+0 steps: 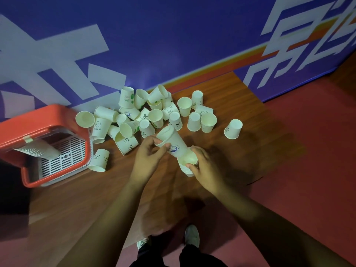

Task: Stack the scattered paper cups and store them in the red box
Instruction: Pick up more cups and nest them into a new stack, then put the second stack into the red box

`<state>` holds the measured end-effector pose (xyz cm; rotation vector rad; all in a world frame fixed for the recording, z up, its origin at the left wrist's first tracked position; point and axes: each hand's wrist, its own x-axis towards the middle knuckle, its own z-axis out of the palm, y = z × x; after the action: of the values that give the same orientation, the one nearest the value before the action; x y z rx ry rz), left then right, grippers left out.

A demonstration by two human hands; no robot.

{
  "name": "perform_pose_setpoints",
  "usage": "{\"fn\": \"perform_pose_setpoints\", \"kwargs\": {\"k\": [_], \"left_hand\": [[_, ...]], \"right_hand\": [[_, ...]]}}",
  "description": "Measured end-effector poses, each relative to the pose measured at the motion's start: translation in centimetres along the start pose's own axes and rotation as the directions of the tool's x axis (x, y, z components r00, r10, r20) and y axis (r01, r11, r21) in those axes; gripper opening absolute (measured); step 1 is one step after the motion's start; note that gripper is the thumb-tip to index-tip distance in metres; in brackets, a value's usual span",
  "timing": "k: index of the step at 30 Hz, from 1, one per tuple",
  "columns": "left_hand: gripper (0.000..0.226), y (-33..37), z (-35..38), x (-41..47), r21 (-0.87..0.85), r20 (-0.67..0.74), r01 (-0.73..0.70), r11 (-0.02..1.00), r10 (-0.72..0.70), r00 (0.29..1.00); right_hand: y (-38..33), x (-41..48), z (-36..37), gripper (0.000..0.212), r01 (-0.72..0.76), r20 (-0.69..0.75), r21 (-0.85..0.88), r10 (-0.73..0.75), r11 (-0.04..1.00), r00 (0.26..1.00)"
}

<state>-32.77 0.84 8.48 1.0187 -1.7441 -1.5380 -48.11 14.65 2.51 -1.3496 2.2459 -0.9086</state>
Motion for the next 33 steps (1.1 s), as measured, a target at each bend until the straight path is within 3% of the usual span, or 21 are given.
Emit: {"fn": "perform_pose_setpoints", "kwargs": {"k": [2, 7, 9, 16, 23, 26, 30, 33], "left_hand": [[0.022, -0.4, 0.6, -0.3, 0.0, 0.066, -0.013, 1.0, 0.013, 0.998], [0.049, -1.4, 2.2, -0.6, 0.142, 0.183, -0.037, 0.989, 0.01, 0.983], [0.06, -1.8, 2.4, -0.4, 0.237, 0.207, -0.11, 0.965, 0.061, 0.976], [0.057, -2.0, 2.3, -0.3, 0.295, 0.29, -0.248, 0.923, 0.161, 0.943], [0.078, -5.3, 3.2, -0.3, 0.468, 0.436, -0.219, 0.856, -0.009, 0.9], [0.077, -6.4, 3.6, 0.2, 0.441, 0.47, -0.127, 0.888, -0.109, 0.876], [0.077, -6.9, 3.7, 0.7, 0.355, 0.556, -0.032, 0.934, -0.184, 0.81], [0.078, -7.7, 3.4, 0.3, 0.31, 0.603, 0.034, 0.95, -0.225, 0.765]], "right_hand": [[0.1, 0.2, -0.3, 0.062, -0.073, 0.003, 0.097, 0.073, 0.993, 0.997], [1.8, 0.0, -0.6, 0.067, -0.365, 0.241, 0.245, 0.308, 0.898, 0.92], [2.3, -0.2, -0.6, 0.07, -0.409, 0.281, 0.289, 0.332, 0.865, 0.9], [2.8, -0.1, -0.2, 0.079, -0.427, 0.346, 0.356, 0.307, 0.831, 0.886], [2.4, -0.5, -1.0, 0.069, -0.433, 0.393, 0.444, 0.264, 0.784, 0.881], [1.6, -0.5, -1.6, 0.055, -0.486, 0.365, 0.49, 0.336, 0.724, 0.868], [1.6, -0.2, -1.1, 0.042, -0.491, 0.306, 0.442, 0.388, 0.751, 0.869], [1.5, -0.2, -0.3, 0.035, -0.567, 0.339, 0.488, 0.455, 0.664, 0.824]]}}
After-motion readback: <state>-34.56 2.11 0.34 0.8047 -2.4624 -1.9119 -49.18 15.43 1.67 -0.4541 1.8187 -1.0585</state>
